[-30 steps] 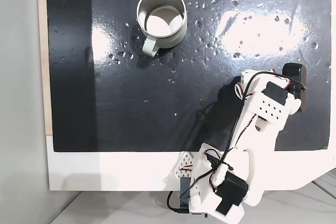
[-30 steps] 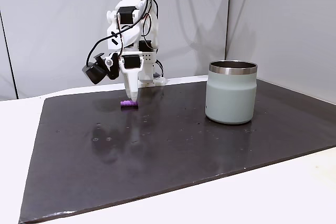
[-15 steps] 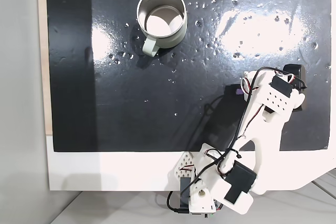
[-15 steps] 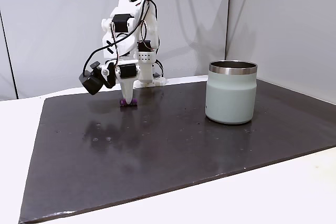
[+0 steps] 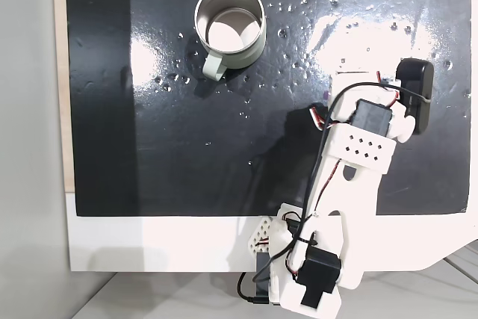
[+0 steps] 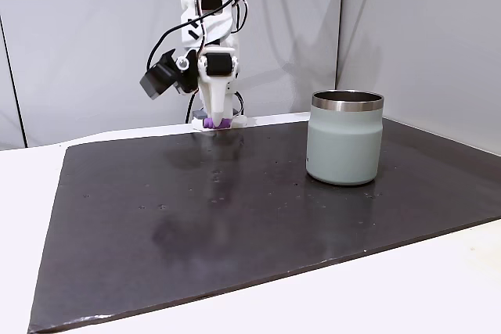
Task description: Grasp a pengrip and put it in the cup.
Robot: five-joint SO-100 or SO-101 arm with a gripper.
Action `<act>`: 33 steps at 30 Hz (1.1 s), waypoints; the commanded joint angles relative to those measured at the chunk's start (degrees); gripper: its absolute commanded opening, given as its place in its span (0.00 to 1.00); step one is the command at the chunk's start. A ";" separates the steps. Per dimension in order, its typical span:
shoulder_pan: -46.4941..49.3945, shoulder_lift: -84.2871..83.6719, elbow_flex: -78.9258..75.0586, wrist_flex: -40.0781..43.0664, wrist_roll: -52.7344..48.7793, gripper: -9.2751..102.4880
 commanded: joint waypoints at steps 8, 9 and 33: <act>-18.72 2.46 -15.91 0.62 7.47 0.08; -20.74 2.37 -16.96 0.44 7.47 0.08; -31.90 -3.34 -23.20 -11.60 19.60 0.08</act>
